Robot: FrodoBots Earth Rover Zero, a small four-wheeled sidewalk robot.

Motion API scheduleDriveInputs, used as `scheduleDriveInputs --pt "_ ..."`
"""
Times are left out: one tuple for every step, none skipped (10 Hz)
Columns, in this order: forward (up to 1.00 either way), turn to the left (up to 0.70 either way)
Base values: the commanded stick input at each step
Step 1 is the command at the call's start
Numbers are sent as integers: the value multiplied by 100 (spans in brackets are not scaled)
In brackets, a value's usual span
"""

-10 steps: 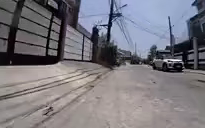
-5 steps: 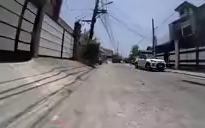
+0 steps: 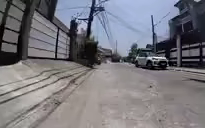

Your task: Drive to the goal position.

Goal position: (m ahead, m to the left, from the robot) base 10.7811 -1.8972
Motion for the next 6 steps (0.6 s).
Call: scheduleDriveInputs --pt "100 -32" --pt "100 -40" --pt "100 -18" --pt "100 -1" --pt "100 0" --pt "100 0"
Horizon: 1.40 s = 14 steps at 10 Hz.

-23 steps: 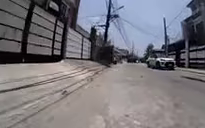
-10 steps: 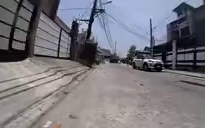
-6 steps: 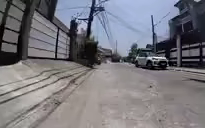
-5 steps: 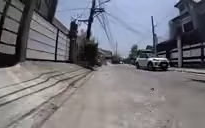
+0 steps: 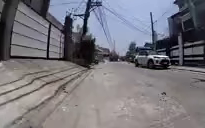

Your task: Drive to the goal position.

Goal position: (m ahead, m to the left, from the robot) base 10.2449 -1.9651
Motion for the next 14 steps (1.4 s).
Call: scheduleDriveInputs --pt "100 0" --pt "100 0" --pt "100 0" --pt "100 0" --pt "100 0" --pt "100 0" --pt "100 0" --pt "100 0" --pt "100 0" --pt "100 0" --pt "100 0" --pt "100 0" --pt "100 0" --pt "100 0"
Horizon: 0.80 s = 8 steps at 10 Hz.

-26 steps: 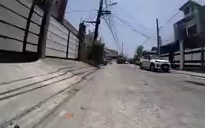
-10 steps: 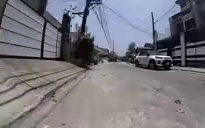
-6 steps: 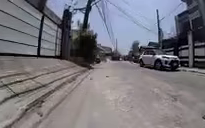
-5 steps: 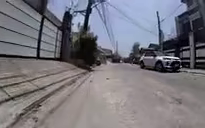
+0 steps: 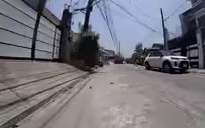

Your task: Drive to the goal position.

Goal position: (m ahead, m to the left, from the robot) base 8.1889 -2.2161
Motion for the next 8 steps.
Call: scheduleDriveInputs --pt "100 0" --pt "100 0" --pt "100 0" --pt "100 0" --pt "100 0" --pt "100 0" --pt "100 -6" --pt "100 -12"
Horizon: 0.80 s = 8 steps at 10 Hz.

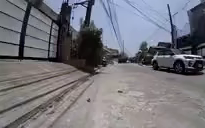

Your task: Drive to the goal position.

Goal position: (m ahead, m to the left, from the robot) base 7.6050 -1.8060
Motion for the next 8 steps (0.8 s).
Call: scheduleDriveInputs --pt "100 -40" --pt "100 -40" --pt "100 -40" --pt "100 -10" --pt "100 -3" --pt "100 0" --pt "100 0" --pt "100 0"
